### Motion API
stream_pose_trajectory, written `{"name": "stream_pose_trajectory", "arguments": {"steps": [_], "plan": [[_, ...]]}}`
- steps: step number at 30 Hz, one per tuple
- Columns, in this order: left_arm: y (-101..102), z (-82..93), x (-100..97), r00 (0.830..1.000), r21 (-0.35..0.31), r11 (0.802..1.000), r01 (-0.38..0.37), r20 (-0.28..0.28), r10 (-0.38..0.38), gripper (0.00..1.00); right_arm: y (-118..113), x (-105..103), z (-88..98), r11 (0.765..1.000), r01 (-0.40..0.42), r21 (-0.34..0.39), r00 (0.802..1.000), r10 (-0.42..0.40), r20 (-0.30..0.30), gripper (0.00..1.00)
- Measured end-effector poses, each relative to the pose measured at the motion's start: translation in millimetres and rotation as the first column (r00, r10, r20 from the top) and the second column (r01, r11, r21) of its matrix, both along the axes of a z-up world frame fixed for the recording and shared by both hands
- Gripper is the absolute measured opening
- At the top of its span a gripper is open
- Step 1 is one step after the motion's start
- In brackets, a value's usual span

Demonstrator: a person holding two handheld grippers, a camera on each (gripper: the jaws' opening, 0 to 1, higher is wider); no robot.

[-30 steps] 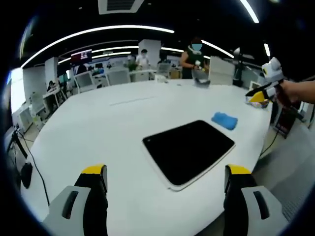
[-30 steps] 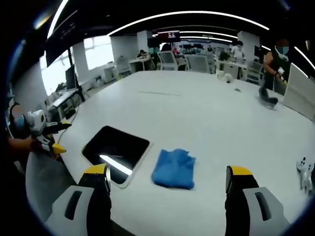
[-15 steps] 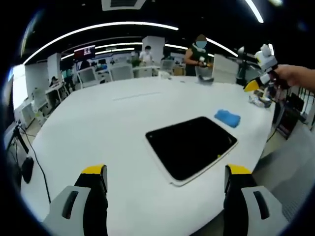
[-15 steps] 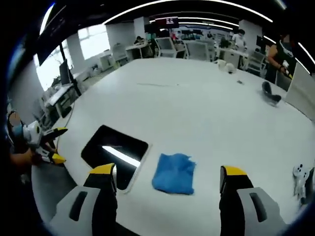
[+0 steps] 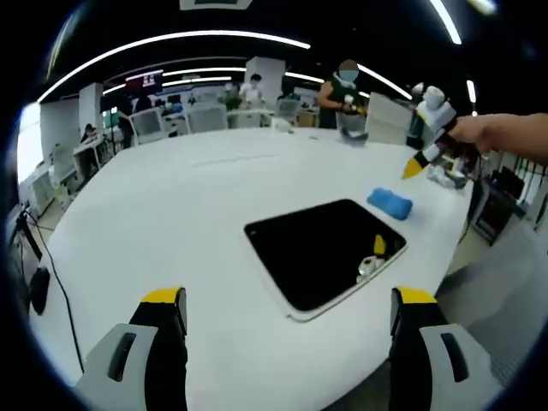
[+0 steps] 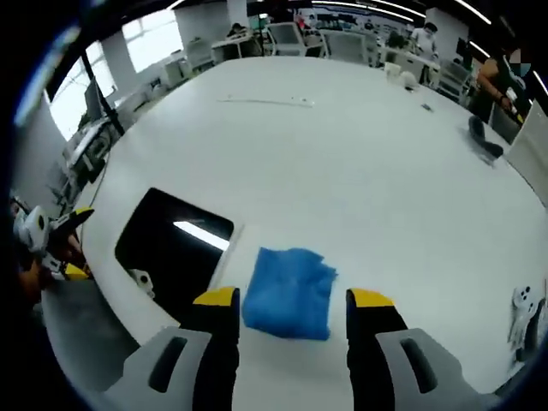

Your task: Wipe the mirror surface with the cleaning cloth until all visible marks leave the cleaned area.

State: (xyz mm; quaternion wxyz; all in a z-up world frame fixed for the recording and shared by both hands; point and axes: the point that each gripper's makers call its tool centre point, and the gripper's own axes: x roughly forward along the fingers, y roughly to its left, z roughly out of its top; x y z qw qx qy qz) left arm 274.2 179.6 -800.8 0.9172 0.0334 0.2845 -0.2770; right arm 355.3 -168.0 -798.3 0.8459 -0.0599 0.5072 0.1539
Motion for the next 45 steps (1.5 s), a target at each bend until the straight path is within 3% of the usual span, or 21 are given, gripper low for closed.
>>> {"name": "stream_pose_trajectory", "arguments": {"steps": [4, 8, 15, 22, 26, 27, 29, 33, 38, 40, 43, 45], "plan": [[0, -1.0, 0.1, 1.0, -0.014, 1.0, -0.006, -0.01, 0.006, 0.99, 2, -4, -15.8, 0.999, 0.039, 0.027, 0.998, -0.037, -0.045, 0.48], [-4, -2.8, -2.8, 1.0, -0.004, 1.0, 0.02, -0.021, -0.02, 0.99, 5, 0, -24.3, 0.995, 0.088, 0.039, 0.995, -0.086, -0.042, 0.4], [-6, -4.1, -3.7, 0.999, -0.005, 0.999, 0.036, -0.026, -0.036, 0.99, 11, 13, -43.9, 0.997, 0.072, -0.009, 0.996, -0.072, -0.048, 0.32], [-5, -5.9, -4.6, 0.999, -0.004, 0.999, 0.034, -0.035, -0.034, 0.99, 9, 16, -57.2, 0.994, 0.108, -0.034, 0.991, -0.11, -0.079, 0.21], [-2, -7.3, -4.5, 0.999, -0.002, 1.0, 0.017, -0.041, -0.017, 0.99, 5, 7, -70.6, 0.993, 0.099, -0.064, 0.986, -0.106, -0.126, 0.19], [-1, -8.0, -4.3, 0.999, -0.002, 1.0, 0.015, -0.044, -0.015, 0.99, 2, 12, -67.6, 0.993, 0.08, -0.082, 0.992, -0.087, -0.089, 0.16], [-1, -8.8, -4.6, 0.999, -0.002, 1.0, 0.015, -0.048, -0.015, 0.99, 5, 11, -67.0, 0.99, 0.129, -0.063, 0.987, -0.134, -0.088, 0.15], [-2, -6.8, -2.5, 0.999, -0.007, 1.0, 0.015, -0.039, -0.016, 0.99, 1, 15, -67.7, 0.987, 0.131, -0.093, 0.989, -0.137, -0.06, 0.08], [-6, -7.4, -4.0, 0.998, -0.028, 0.999, 0.029, -0.047, -0.03, 0.99, -1, 18, -66.9, 0.977, 0.201, -0.067, 0.969, -0.209, -0.129, 0.06], [-12, -8.7, -7.2, 0.996, 0.003, 0.997, 0.078, -0.045, -0.078, 0.99, -1, 18, -65.8, 0.975, 0.209, -0.071, 0.967, -0.217, -0.135, 0.05], [-11, -10.7, -8.1, 0.995, 0.026, 0.996, 0.082, -0.05, -0.081, 0.99, -4, 17, -63.1, 0.959, 0.276, -0.063, 0.948, -0.283, -0.149, 0.05], [-9, -12.2, -8.7, 0.995, 0.033, 0.996, 0.08, -0.059, -0.078, 0.99, -10, 23, -57.6, 0.955, 0.287, -0.071, 0.947, -0.294, -0.13, 0.05]]}}
